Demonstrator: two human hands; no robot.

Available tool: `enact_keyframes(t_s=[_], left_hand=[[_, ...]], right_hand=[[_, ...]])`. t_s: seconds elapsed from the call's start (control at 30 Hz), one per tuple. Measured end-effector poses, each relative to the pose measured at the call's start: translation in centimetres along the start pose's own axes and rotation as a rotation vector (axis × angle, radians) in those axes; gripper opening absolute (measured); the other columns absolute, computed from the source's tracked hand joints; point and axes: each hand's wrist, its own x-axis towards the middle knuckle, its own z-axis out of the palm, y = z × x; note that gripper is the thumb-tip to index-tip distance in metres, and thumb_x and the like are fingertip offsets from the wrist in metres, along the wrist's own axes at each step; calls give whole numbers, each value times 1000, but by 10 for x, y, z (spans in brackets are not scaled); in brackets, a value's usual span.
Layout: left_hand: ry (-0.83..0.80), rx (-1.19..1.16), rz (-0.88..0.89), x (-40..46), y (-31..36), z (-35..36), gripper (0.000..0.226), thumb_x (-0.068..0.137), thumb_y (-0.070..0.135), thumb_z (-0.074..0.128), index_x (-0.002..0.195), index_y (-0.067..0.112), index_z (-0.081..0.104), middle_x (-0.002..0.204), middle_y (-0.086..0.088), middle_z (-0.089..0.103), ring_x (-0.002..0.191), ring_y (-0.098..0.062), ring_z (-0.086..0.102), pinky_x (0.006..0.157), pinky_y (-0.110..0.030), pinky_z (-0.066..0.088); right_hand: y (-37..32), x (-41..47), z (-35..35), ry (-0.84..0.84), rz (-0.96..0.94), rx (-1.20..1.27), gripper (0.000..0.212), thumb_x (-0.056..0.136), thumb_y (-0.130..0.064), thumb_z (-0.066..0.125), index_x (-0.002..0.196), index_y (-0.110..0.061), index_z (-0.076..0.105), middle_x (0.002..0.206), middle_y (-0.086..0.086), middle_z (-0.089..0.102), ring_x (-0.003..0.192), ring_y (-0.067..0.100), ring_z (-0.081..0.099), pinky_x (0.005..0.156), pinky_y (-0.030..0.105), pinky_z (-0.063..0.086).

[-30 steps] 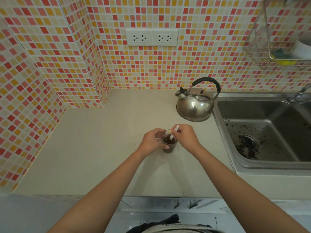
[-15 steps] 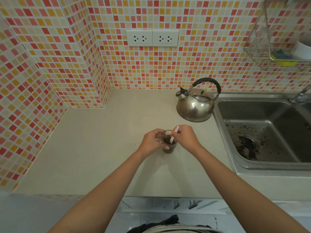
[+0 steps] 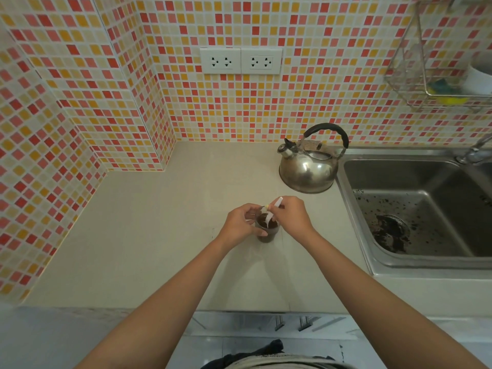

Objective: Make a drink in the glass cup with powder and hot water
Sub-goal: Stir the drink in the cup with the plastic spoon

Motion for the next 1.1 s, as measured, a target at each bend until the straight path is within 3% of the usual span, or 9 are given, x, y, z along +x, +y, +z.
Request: enact_keyframes(t_s=[0.27,0.43,0.67,0.77,0.87,1.0,1.1], left_hand=[[8,14,-6,1,0,0,71,52,-3,87,117,10,62,110,-5,67,101,-17,62,94,-25,50],[12,6,-1,0,0,0,72,52,-5,86,119,6,61,113,-9,67,105,-19,62,98,-26,49],[15,-1,-10,0,1,1,70,54,-6,86,118,9,61,111,-6,66,101,-15,60,94,-22,47],[15,7,-8,-1,0,1,70,54,-6,86,118,9,61,111,-7,66,100,-14,60,92,-21,46],[11,15,-2,-1,1,0,70,54,-5,86,118,9,61,110,-5,66,99,-14,60,90,-19,46],[12,26,-1,0,1,0,68,54,-4,86,117,10,62,108,-4,66,99,-14,60,89,-19,46],[13,37,4,0,0,1,68,54,-3,86,115,12,62,106,-1,66,100,-14,61,93,-22,47]], right_hand=[[6,0,-10,-69,-51,-172,15,88,-18,61,87,-8,72,79,13,68,69,21,57,62,28,42],[0,-6,-1,-83,-54,-44,16,88,-15,61,85,-4,73,80,17,71,68,20,58,61,27,42],[6,-3,-7,0,3,-142,21,90,-18,58,82,-2,69,72,11,63,71,26,59,62,30,43],[3,-4,-3,-23,18,-53,21,88,-15,61,80,2,70,73,18,68,66,27,61,67,37,51],[-1,-4,-5,-10,-15,10,16,87,-14,62,80,-3,71,69,13,66,65,24,60,66,35,51],[5,-3,-8,14,-29,-103,19,89,-17,60,86,-3,72,79,16,69,73,27,62,67,33,48],[7,-2,-7,21,26,-93,22,88,-17,60,79,0,70,76,17,70,69,27,61,65,34,48]])
